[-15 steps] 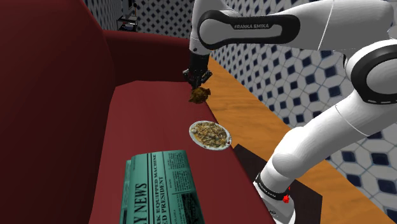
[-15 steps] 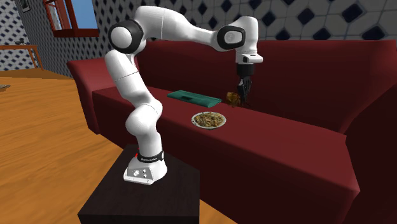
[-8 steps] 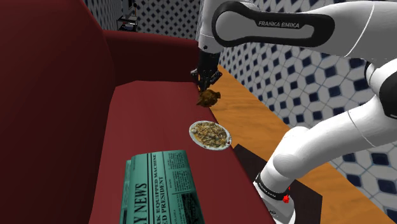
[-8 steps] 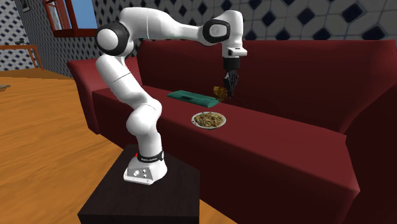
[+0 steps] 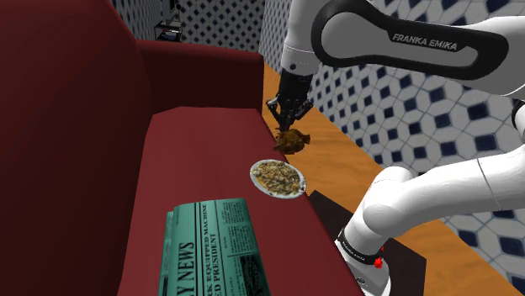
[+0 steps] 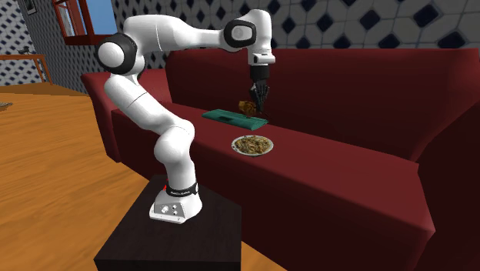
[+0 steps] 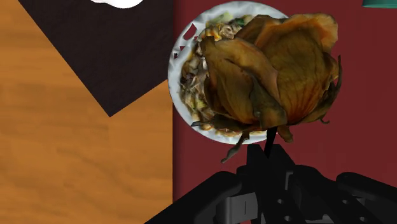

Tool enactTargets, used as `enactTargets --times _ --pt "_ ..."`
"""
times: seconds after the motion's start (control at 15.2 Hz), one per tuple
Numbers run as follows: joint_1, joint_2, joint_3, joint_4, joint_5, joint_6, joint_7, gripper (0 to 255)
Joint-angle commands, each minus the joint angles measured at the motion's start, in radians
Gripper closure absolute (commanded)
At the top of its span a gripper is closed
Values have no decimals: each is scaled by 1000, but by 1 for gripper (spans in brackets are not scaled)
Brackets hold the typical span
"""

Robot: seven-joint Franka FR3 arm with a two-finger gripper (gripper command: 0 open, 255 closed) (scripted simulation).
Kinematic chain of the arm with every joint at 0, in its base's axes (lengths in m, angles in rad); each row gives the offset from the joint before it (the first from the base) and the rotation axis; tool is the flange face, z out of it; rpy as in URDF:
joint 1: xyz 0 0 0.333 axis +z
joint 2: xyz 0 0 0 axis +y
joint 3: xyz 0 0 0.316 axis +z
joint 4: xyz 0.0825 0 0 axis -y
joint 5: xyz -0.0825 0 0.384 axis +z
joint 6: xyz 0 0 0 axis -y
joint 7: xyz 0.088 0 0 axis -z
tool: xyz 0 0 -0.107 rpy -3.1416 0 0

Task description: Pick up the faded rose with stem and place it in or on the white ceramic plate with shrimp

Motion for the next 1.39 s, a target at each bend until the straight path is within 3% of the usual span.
enactTargets --times 0.0,1.06,1.32 --pt "4 -15 2 -34 4 18 2 255" --pt "18 -33 28 -263 27 229 13 255" --pt "18 -33 28 -263 27 229 13 255"
